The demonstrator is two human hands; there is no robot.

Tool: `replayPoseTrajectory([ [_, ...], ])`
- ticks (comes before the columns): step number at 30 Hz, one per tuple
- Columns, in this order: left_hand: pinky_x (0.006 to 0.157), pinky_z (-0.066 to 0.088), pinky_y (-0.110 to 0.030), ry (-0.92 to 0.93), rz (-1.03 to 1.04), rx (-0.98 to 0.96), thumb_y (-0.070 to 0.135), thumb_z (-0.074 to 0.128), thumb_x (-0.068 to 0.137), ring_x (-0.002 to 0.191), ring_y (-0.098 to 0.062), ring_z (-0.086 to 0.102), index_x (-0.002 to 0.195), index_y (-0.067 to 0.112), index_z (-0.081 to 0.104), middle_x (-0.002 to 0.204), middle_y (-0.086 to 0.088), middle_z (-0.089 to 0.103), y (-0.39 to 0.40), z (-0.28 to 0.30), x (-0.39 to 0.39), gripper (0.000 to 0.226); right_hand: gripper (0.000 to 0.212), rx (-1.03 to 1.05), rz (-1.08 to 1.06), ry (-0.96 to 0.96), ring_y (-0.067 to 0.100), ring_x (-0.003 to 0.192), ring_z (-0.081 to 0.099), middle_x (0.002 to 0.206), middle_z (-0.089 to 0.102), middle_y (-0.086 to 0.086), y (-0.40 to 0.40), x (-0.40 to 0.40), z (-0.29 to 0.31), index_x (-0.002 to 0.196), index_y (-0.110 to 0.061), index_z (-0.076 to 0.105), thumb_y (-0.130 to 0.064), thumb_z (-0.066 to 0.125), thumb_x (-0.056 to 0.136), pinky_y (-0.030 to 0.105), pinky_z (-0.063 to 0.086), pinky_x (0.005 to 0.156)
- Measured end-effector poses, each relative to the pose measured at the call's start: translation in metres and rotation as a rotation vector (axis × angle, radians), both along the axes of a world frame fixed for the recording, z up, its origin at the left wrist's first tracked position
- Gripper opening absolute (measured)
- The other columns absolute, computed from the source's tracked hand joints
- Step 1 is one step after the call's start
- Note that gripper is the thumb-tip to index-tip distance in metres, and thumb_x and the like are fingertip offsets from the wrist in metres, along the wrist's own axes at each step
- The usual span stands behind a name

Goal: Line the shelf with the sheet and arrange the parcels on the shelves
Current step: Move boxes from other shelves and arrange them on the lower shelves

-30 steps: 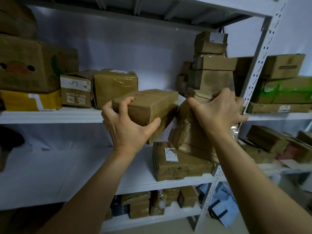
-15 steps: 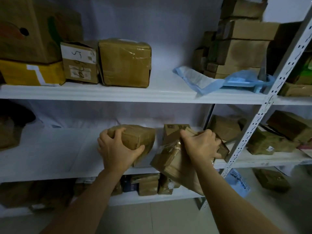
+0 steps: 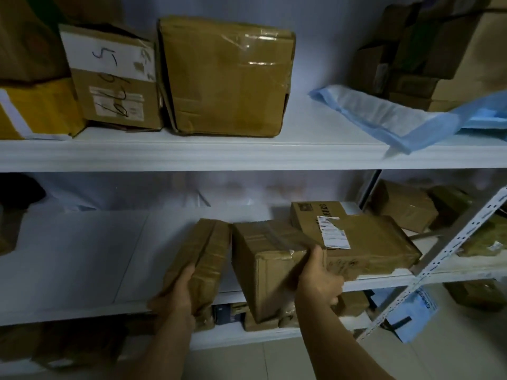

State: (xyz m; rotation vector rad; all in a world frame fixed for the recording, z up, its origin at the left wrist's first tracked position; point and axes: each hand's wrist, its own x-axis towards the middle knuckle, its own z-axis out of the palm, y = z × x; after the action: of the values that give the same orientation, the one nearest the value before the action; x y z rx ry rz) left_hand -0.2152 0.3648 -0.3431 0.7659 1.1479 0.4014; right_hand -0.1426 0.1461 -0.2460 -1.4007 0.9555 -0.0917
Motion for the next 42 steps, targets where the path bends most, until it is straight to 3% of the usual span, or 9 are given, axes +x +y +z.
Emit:
replayPoseTrajectory([
  [5,0.09,0.046,-0.062,0.034,-0.048,-0.16,0.038,0.084,0.063,0.118,-0.041,0.049,0.143,0.027,0.018,0.139,-0.018,0.039,-0.036,0.023,0.027,0.104,0.078,0.083,-0.062,-0.033,0.033,0.114,0.054,0.12,0.057,0.012,0.014,0.036,-0.037,0.124,-0.013,0.048,-0.057,0.071,0.064,0.052,0.046,0.098],
  [14,0.054,0.056,-0.041,-0.084,-0.128,-0.205,0.046,0.078,0.068,0.096,-0.032,0.057,0.132,0.02,0.038,0.125,-0.015,0.05,-0.058,-0.028,0.09,0.08,0.053,-0.09,0.106,-0.136,0.032,0.118,0.046,0.126,0.046,0.014,0.014,0.097,-0.086,0.118,-0.012,0.051,-0.047,0.061,0.079,0.038,0.042,0.083],
  [18,0.066,0.057,-0.048,-0.135,-0.106,-0.267,0.045,0.079,0.066,0.105,-0.035,0.055,0.133,0.025,0.037,0.128,-0.014,0.048,-0.061,-0.038,0.097,0.081,0.051,-0.485,0.2,-0.103,0.034,0.119,0.043,0.124,0.048,0.019,0.017,0.107,-0.082,0.125,-0.01,0.053,-0.046,0.047,0.089,0.046,0.037,0.098],
  [23,0.065,0.055,-0.045,-0.13,-0.117,-0.243,0.043,0.078,0.067,0.105,-0.036,0.055,0.133,0.028,0.041,0.129,-0.013,0.048,-0.056,-0.05,0.104,0.077,0.05,-0.935,0.367,-0.209,0.031,0.104,0.05,0.108,0.059,0.016,0.01,0.121,-0.084,0.104,-0.004,0.067,-0.048,0.048,0.091,0.039,0.037,0.088],
  [27,0.059,0.054,-0.045,-0.094,-0.17,-0.175,0.049,0.078,0.062,0.105,-0.037,0.054,0.131,0.029,0.045,0.13,-0.012,0.049,-0.039,-0.053,0.11,0.08,0.045,-1.192,0.536,-0.333,0.029,0.108,0.049,0.108,0.064,0.01,0.006,0.134,-0.086,0.099,-0.011,0.07,-0.049,0.049,0.09,0.044,0.031,0.095],
  [29,0.06,0.054,-0.048,-0.054,-0.241,-0.158,0.054,0.079,0.053,0.109,-0.039,0.055,0.13,0.03,0.045,0.129,-0.012,0.051,-0.038,-0.053,0.111,0.088,0.045,-1.233,0.631,-0.225,0.028,0.115,0.045,0.117,0.06,0.008,0.0,0.14,-0.088,0.107,-0.013,0.066,-0.049,0.044,0.091,0.045,0.027,0.1],
  [32,0.079,0.05,-0.053,0.025,-0.319,-0.089,0.048,0.076,0.067,0.111,-0.038,0.053,0.134,0.029,0.037,0.129,-0.011,0.049,-0.045,-0.063,0.112,0.08,0.041,-1.223,0.732,-0.079,0.028,0.124,0.038,0.129,0.05,0.009,-0.013,0.14,-0.099,0.119,-0.013,0.054,-0.041,0.047,0.091,0.044,0.027,0.103],
  [38,0.085,0.047,-0.043,0.061,-0.325,0.055,0.052,0.074,0.056,0.101,-0.026,0.057,0.126,0.021,0.053,0.119,-0.007,0.061,-0.044,-0.06,0.111,0.08,0.032,-1.323,0.981,-0.192,0.024,0.144,0.017,0.136,0.051,-0.002,-0.007,0.138,-0.105,0.12,-0.022,0.059,-0.031,0.042,0.094,0.055,0.009,0.113],
  [42,0.092,0.049,-0.046,0.06,-0.283,0.211,0.046,0.072,0.048,0.1,-0.028,0.06,0.122,0.019,0.057,0.112,-0.006,0.064,-0.041,-0.052,0.11,0.081,0.042,-1.478,1.11,-0.21,0.024,0.142,0.023,0.128,0.055,-0.003,-0.002,0.135,-0.098,0.113,-0.023,0.059,-0.052,0.037,0.091,0.059,-0.001,0.112],
])
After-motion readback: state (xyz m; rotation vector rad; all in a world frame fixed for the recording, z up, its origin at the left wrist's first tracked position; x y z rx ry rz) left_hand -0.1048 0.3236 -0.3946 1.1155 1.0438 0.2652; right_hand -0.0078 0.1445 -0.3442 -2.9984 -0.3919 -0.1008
